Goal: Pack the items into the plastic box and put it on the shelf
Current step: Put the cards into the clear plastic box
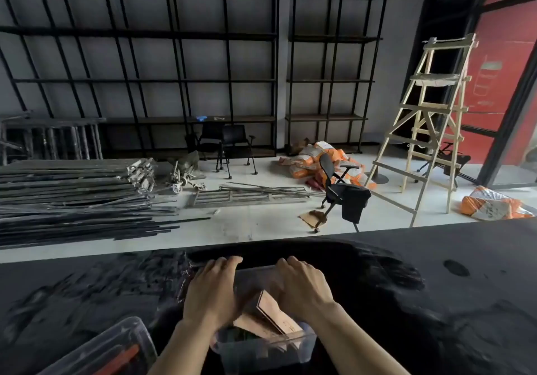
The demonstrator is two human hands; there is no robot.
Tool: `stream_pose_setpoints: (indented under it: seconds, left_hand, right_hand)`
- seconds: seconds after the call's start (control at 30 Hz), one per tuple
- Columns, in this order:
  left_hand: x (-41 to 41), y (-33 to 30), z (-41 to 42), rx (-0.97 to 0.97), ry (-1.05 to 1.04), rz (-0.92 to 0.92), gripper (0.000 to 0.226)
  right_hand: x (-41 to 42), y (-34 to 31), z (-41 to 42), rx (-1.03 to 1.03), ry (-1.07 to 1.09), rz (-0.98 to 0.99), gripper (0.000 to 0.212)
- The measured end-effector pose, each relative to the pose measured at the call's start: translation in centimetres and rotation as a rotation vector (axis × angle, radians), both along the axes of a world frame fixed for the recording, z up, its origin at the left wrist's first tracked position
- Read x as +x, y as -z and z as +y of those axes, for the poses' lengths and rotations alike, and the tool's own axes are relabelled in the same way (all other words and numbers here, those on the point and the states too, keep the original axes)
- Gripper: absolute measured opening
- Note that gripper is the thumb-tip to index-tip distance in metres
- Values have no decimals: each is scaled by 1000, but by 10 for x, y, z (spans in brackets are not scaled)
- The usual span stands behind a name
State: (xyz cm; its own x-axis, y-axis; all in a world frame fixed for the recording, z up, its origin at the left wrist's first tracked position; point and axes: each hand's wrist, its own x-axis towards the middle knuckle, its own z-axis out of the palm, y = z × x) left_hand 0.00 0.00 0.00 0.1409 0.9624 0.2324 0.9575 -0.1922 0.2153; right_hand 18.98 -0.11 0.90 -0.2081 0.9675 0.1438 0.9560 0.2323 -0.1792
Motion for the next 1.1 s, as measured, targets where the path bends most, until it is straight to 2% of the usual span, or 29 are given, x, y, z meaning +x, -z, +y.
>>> stream_pose_setpoints:
  seconds: [0.07, 0.17, 0.23, 0.37, 0.47, 0.53, 0.63, 0.7, 0.8, 0.9, 1.0, 1.03, 1.1]
  left_hand:
    - [2, 7, -1, 0, 19, 72, 68]
    - [8, 18, -2, -72, 30, 228, 53]
    - [13, 21, 0, -148, 0, 308, 53]
    - [21, 26, 2, -336, -46, 435, 60]
    - [25, 27, 4, -394, -50, 496, 62]
    - [24, 27, 5, -404, -57, 431, 63]
    - [19, 27, 5, -425, -60, 236, 62]
    - [16, 23, 6, -423, -73, 98, 56]
    - [17, 15, 10, -362, -77, -83, 53]
    - [17, 4, 14, -301, -99, -283, 43]
    - [13, -7, 21, -184, -156, -483, 30]
    - [11, -12, 23, -135, -174, -545, 29]
    - [7, -21, 28, -38, -208, -692, 29]
  right_hand:
    - [-1, 6, 0, -56, -1, 34, 34]
    - [-2, 18, 0, -181, -46, -46, 40]
    - [-4, 25, 4, -307, -55, -63, 50]
    - [-9, 32, 14, -557, 61, 4, 85]
    - [-10, 33, 21, -657, 63, 6, 93]
    - [-11, 33, 22, -690, 4, -21, 93]
    - [-11, 33, 22, -674, -99, -66, 84]
    - [-10, 34, 24, -672, -85, -41, 79]
    - [-9, 39, 27, -624, -70, 7, 55]
    - [-10, 35, 29, -572, -16, 42, 56]
    - [-7, 17, 36, -439, -19, 62, 40]
    - [-5, 10, 39, -363, -19, 98, 35]
    - [-1, -3, 45, -234, 46, 384, 25]
